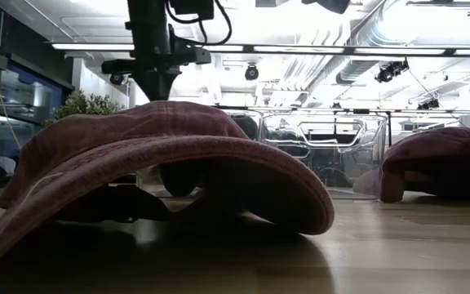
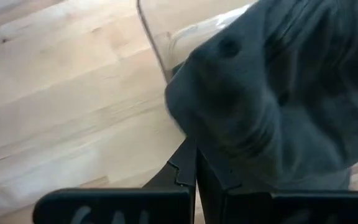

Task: Pick & Place hat
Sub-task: Put the black cap into the left transparent bin

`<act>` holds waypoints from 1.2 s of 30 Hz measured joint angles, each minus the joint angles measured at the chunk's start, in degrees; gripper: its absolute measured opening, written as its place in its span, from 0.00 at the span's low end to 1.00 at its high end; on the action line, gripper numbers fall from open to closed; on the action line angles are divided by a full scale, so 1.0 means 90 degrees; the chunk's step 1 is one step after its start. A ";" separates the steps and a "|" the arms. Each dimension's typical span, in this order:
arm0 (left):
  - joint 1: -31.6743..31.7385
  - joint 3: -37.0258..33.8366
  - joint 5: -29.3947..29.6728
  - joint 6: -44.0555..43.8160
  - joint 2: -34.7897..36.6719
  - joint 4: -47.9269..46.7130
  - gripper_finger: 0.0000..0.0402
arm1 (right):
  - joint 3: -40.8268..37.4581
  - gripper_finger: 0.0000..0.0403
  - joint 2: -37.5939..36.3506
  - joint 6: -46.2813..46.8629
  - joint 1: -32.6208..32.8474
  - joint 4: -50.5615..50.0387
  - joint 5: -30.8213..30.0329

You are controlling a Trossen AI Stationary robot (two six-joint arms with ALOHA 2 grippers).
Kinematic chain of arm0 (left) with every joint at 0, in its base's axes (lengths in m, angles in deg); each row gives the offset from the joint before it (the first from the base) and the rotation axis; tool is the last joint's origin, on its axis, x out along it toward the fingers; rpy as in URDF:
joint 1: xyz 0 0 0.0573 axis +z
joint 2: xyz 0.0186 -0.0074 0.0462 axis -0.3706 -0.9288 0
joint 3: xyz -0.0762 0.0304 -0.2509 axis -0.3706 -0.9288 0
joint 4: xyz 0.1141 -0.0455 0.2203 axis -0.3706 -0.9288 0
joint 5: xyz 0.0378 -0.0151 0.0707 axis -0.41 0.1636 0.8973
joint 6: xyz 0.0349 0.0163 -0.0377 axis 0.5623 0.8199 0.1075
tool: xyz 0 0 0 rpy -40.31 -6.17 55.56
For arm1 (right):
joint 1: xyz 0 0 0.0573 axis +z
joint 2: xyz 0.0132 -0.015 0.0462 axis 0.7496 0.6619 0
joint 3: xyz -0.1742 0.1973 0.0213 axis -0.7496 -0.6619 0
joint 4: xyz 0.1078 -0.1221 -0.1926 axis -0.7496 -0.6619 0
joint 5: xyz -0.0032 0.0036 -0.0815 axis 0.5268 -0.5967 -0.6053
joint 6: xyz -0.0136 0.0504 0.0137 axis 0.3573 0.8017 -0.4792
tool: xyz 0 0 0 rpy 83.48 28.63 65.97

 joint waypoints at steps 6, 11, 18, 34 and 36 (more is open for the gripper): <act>-0.0002 0.0000 0.0233 -0.0179 0.0000 -0.0139 0.00 | 0.0000 0.32 0.0000 0.0002 0.0000 -0.0001 0.0000; 0.0000 -0.0129 0.0256 -0.0330 0.0000 0.0103 0.00 | 0.0000 0.32 0.0000 0.0002 0.0000 0.0001 0.0001; -0.0002 -0.0608 0.0251 -0.0460 -0.0002 0.0844 0.00 | 0.0000 0.32 0.0000 0.0000 0.0000 0.0001 0.0002; 0.0262 -0.0642 -0.0333 -0.0445 -0.0763 0.1208 0.00 | 0.0000 0.32 0.0000 0.0002 0.0000 -0.0001 0.0004; 0.0249 -0.0658 -0.0335 -0.0440 -0.0819 0.1226 0.00 | 0.0000 0.32 0.0000 0.0007 0.0000 -0.0005 0.0005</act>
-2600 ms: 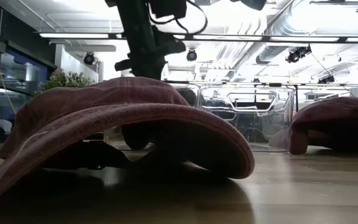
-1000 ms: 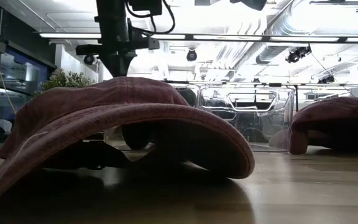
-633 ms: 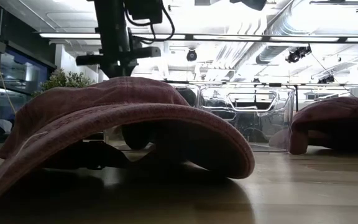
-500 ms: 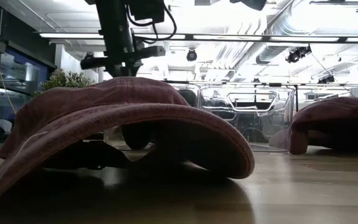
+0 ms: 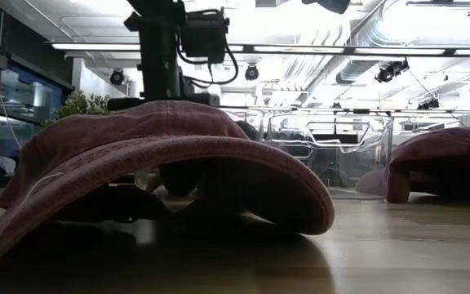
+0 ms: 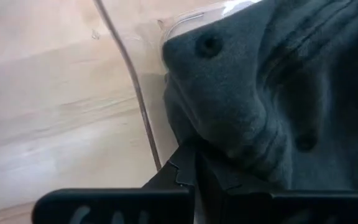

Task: Pick & Place hat
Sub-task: Put the black cap into the left transparent bin

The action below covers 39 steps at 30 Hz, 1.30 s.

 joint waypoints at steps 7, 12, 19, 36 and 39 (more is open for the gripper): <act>-0.0006 0.0182 -0.0036 -0.0002 0.0168 -0.0295 0.00 | 0.0000 0.32 0.0000 -0.0002 0.0000 -0.0008 0.0000; -0.0006 0.0500 0.0115 0.0098 0.0309 -0.0711 0.00 | 0.0000 0.32 0.0000 -0.0015 0.0000 -0.0013 0.0000; -0.0006 0.1056 0.0406 0.0151 0.0328 -0.1446 0.00 | 0.0000 0.32 0.0000 -0.0061 0.0000 -0.0010 -0.0005; -0.0003 0.1666 -0.1222 0.1130 0.0143 0.1769 0.00 | 0.0000 0.32 0.0000 -0.0061 0.0000 -0.0007 -0.0075; 0.0001 0.1650 -0.1538 0.0987 0.0011 0.2256 0.00 | 0.0000 0.32 0.0000 -0.0080 -0.0001 0.0015 -0.0075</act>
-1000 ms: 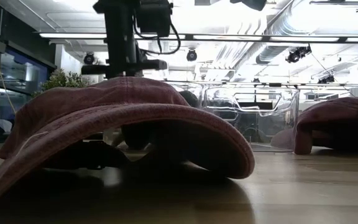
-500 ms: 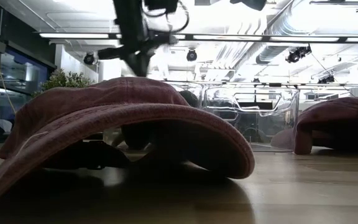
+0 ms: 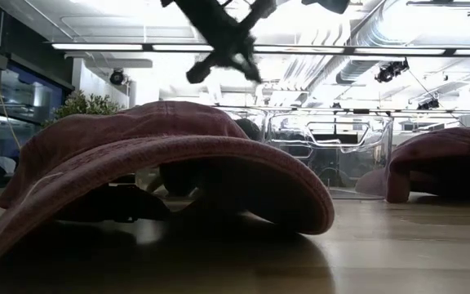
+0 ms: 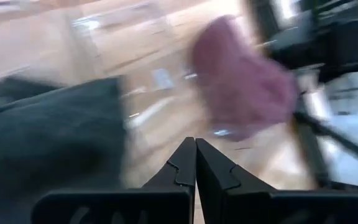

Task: Pick & Place hat
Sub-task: Put the black cap into the left transparent bin

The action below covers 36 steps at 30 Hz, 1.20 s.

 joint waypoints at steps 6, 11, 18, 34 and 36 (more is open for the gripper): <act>-0.0004 0.0011 0.0122 -0.0383 -0.0426 0.0556 0.00 | 0.0000 0.32 0.0000 0.0055 -0.0001 -0.0047 0.0000; 0.0001 0.0024 0.0144 -0.0549 -0.0598 0.0682 0.00 | 0.0000 0.32 0.0000 0.0253 -0.0011 -0.0313 -0.0276; -0.0002 0.0015 0.0305 -0.0833 -0.0970 0.0647 0.00 | 0.0000 0.32 0.0000 0.0792 -0.0013 -0.0525 -0.1125; 0.0081 0.0006 0.1286 -0.0655 -0.0977 -0.0601 0.00 | 0.0000 0.32 0.0000 0.0920 -0.0013 -0.0769 -0.1479; 0.0079 0.0006 0.1444 -0.0656 -0.0977 -0.0840 0.00 | 0.0000 0.32 0.0000 0.0908 -0.0013 -0.0769 -0.1479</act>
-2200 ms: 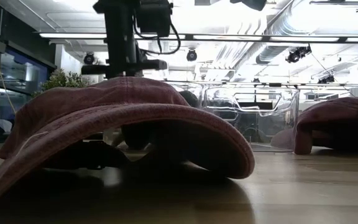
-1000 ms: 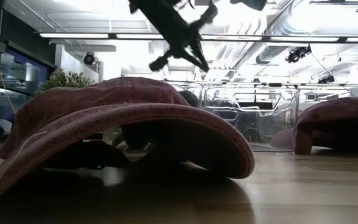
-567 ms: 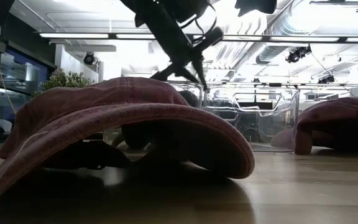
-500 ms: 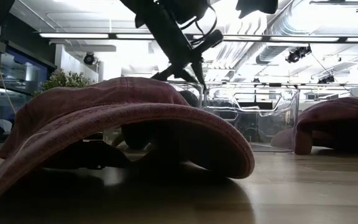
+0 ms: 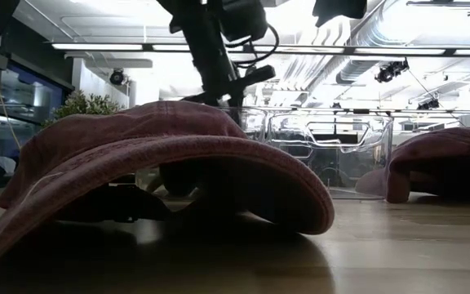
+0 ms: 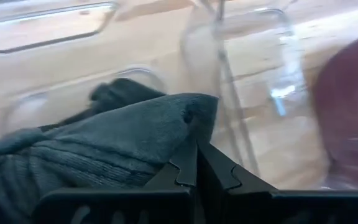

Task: Pick & Place hat
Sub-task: Put the black cap into the left transparent bin

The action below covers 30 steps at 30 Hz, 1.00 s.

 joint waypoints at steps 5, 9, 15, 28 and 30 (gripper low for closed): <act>0.0002 0.0000 0.0171 0.0060 -0.0050 -0.0087 0.00 | 0.0000 0.32 0.0000 -0.0002 0.0000 0.0000 0.0000; 0.0060 0.0000 -0.0127 0.0136 -0.0051 -0.0010 0.00 | 0.0000 0.32 0.0000 -0.0002 0.0000 0.0017 -0.0016; 0.0041 -0.0012 -0.0125 0.0167 -0.0293 -0.0073 0.00 | 0.0000 0.32 0.0000 -0.0002 0.0000 0.0004 -0.0013; 0.0041 0.0001 0.0228 0.0383 0.0444 -0.0307 0.00 | 0.0000 0.32 0.0000 -0.0005 0.0000 -0.0046 0.0002; 0.0041 -0.0007 0.0228 0.0451 0.0565 -0.0431 0.00 | 0.0000 0.32 0.0000 -0.0005 0.0000 -0.0047 0.0005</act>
